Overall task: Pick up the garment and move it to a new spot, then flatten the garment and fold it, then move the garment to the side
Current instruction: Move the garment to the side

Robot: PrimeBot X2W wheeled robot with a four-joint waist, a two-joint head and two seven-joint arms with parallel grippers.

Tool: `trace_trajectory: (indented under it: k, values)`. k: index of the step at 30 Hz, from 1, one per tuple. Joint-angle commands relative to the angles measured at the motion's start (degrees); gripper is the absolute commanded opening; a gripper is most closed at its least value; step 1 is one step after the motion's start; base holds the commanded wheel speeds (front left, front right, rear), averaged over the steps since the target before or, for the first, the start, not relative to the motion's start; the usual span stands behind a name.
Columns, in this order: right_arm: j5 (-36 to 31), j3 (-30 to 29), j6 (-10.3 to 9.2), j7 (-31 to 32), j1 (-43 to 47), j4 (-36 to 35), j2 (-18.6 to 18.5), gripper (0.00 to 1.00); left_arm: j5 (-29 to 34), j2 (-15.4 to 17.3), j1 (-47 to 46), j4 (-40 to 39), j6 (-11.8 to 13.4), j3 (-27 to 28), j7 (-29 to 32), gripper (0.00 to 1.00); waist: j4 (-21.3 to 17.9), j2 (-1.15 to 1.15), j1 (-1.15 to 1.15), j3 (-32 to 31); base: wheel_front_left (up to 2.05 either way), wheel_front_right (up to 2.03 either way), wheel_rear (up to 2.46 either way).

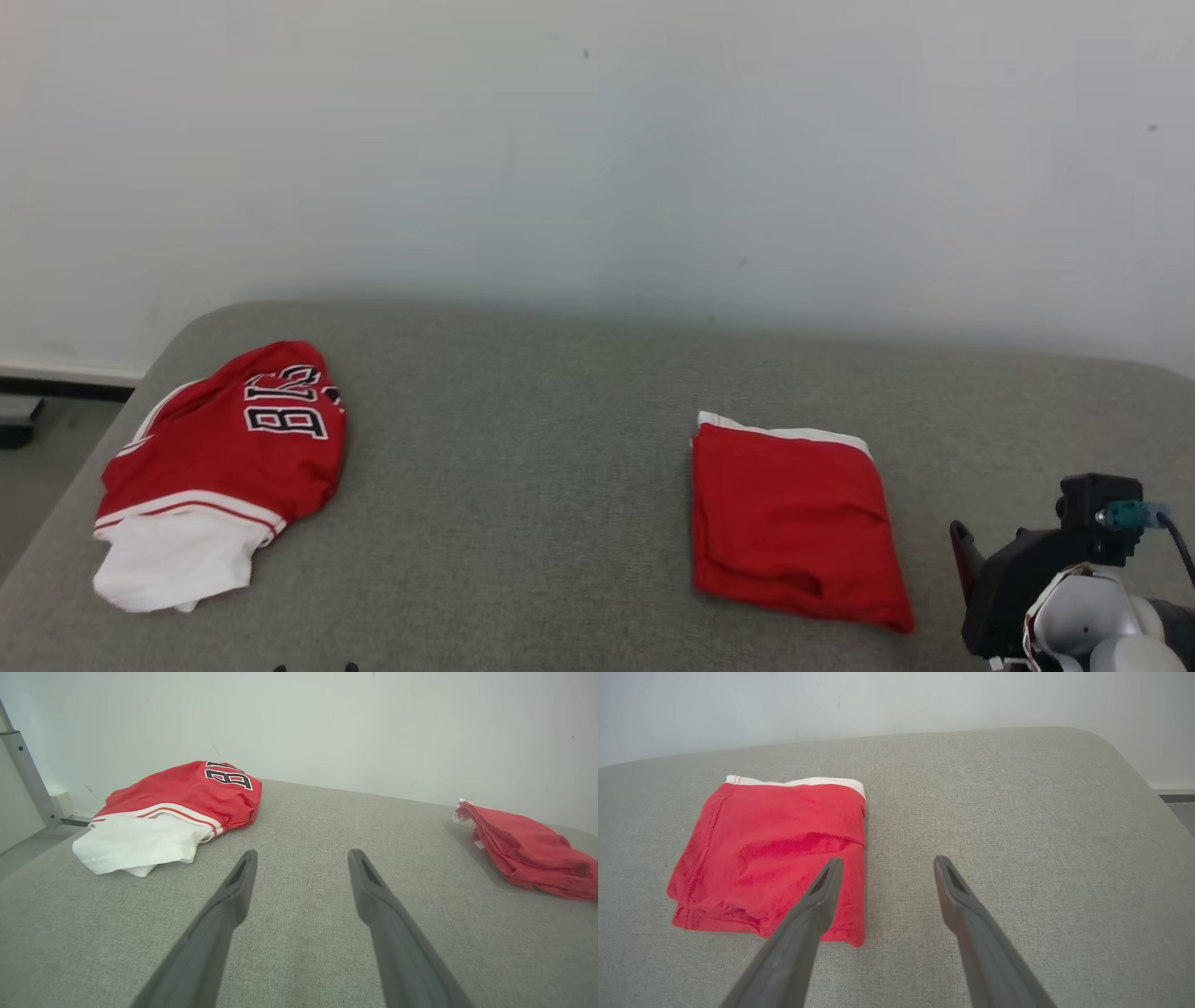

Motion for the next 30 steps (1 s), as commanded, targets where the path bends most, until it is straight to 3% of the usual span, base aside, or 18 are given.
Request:
trace_trajectory:
  k: [1,6,10,18,23,24,25,26,30]
  values:
    - [-1.3,-2.1,-0.10,2.0,-2.3,1.6,0.3,1.00,-0.3,0.6,-0.7,-0.2,0.0,-0.9,-0.1,1.00,5.8,0.00,0.00,2.3,0.00,0.00,0.00]
    - [-4.4,-9.1,-0.10,4.5,-7.7,8.3,0.6,1.00,-0.6,1.9,-1.6,-0.5,0.0,-3.3,-0.1,1.00,11.1,0.00,0.00,4.9,0.00,0.00,0.00]
    - [-7.0,-13.5,-0.10,2.4,-10.6,13.6,0.8,1.00,-0.5,3.0,-2.3,-1.0,0.0,-4.3,-0.1,1.00,14.1,0.00,0.00,6.8,0.00,0.00,0.00]
    - [-13.2,-20.6,-0.10,-0.7,-15.5,23.7,0.8,1.00,-0.5,3.2,-3.7,-2.1,0.0,-5.3,-0.1,1.00,16.1,0.00,0.00,10.0,0.00,0.00,0.00]
    - [-13.8,-21.5,-0.11,-1.5,-17.2,31.8,1.1,1.00,-0.4,3.1,-4.1,-2.2,0.0,-5.7,-0.1,1.00,15.6,0.00,0.00,10.6,0.00,0.00,0.00]
    - [-13.7,-21.7,-0.11,-1.7,-17.6,33.2,1.1,0.89,-0.3,3.0,-4.2,-2.2,0.0,-5.7,-0.1,1.00,15.4,0.00,0.00,10.6,0.00,0.00,0.00]
    - [-14.0,-21.6,-0.11,-2.0,-17.7,34.3,1.2,0.14,-0.3,3.0,-4.2,-2.1,0.0,-5.7,-0.1,1.00,15.1,0.00,0.00,10.6,0.00,0.00,0.00]
    - [-14.6,-20.9,-0.11,-2.2,-17.9,35.3,1.3,0.00,-0.3,2.9,-4.2,-2.1,0.0,-5.6,-0.1,1.00,14.8,0.00,0.00,10.5,0.00,0.00,0.00]
    - [-15.7,-19.5,-0.11,-3.8,-18.4,37.1,1.1,0.00,-0.2,2.9,-4.1,-2.5,0.0,-5.7,-0.1,1.00,12.8,0.00,0.00,10.2,0.00,0.00,0.00]
